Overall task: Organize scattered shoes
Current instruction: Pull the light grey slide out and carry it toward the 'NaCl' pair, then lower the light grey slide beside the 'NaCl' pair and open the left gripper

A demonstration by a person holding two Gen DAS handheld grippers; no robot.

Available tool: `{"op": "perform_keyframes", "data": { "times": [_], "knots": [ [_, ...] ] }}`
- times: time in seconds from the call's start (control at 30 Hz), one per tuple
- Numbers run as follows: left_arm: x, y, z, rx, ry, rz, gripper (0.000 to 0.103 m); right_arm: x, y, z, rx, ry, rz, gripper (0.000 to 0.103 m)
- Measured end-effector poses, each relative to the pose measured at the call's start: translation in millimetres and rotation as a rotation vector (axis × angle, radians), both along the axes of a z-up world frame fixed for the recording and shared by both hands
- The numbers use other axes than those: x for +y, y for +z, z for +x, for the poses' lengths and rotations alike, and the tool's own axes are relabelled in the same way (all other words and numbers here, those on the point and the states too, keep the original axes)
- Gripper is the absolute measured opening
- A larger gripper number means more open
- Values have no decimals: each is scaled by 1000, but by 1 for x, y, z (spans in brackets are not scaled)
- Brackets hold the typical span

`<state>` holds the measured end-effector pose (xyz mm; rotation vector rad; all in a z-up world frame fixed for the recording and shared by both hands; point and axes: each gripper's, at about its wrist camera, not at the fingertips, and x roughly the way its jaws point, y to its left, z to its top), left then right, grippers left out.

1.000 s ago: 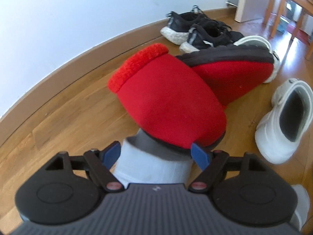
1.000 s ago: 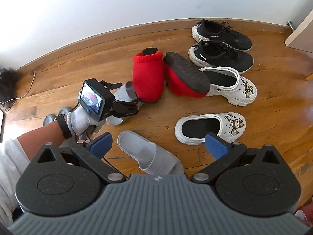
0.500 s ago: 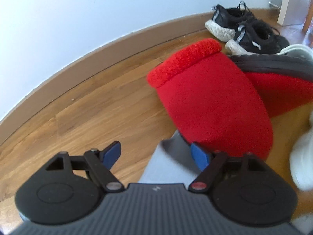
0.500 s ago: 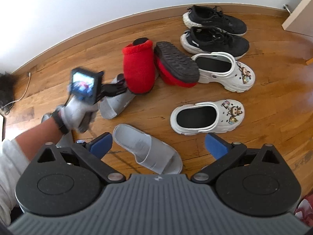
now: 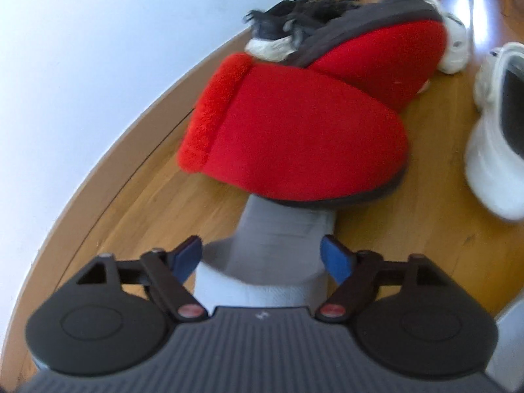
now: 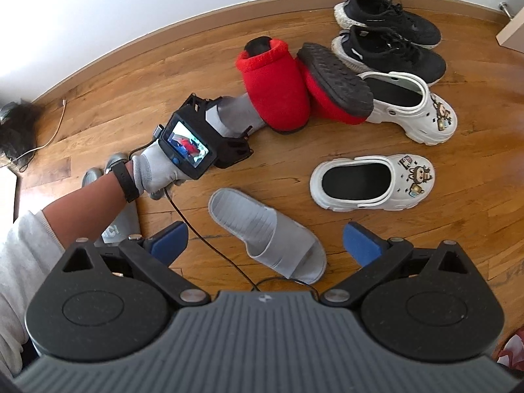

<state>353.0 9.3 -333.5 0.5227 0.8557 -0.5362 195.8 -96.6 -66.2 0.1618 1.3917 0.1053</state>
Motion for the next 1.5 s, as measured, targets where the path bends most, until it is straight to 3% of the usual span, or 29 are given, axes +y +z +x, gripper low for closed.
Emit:
{"op": "perform_keyframes", "data": {
  "times": [0.07,0.2,0.33,0.43,0.57,0.67,0.73,0.8,0.9,1.03,1.17,1.27,1.5],
  "knots": [
    [23,-3,18,90,120,-71,94,2,-1,0,3,5,2,102],
    [43,-7,14,77,170,-28,86,7,-6,-2,29,23,11,102],
    [64,-1,12,46,361,22,32,10,-7,-2,37,30,13,102],
    [81,9,21,75,502,4,23,15,-8,-3,40,43,18,102],
    [94,16,25,98,653,19,22,20,-10,-4,56,56,26,102],
    [99,29,17,44,768,45,22,22,-11,-4,63,58,29,102],
    [94,45,11,-19,794,33,22,22,-11,-3,67,57,34,102],
    [102,57,8,-2,869,-13,22,22,-12,-3,71,52,43,102],
    [119,54,14,138,1043,-69,22,25,-11,-4,72,58,50,102],
    [137,39,9,369,1160,-145,27,30,-12,-6,79,68,57,102],
    [127,33,-2,504,1126,-195,38,33,-13,-6,82,69,54,102],
    [119,43,-9,510,1012,-206,53,37,-16,-7,74,80,45,102],
    [142,64,-41,474,841,-239,70,47,-30,-5,-5,131,71,102]
  ]
}}
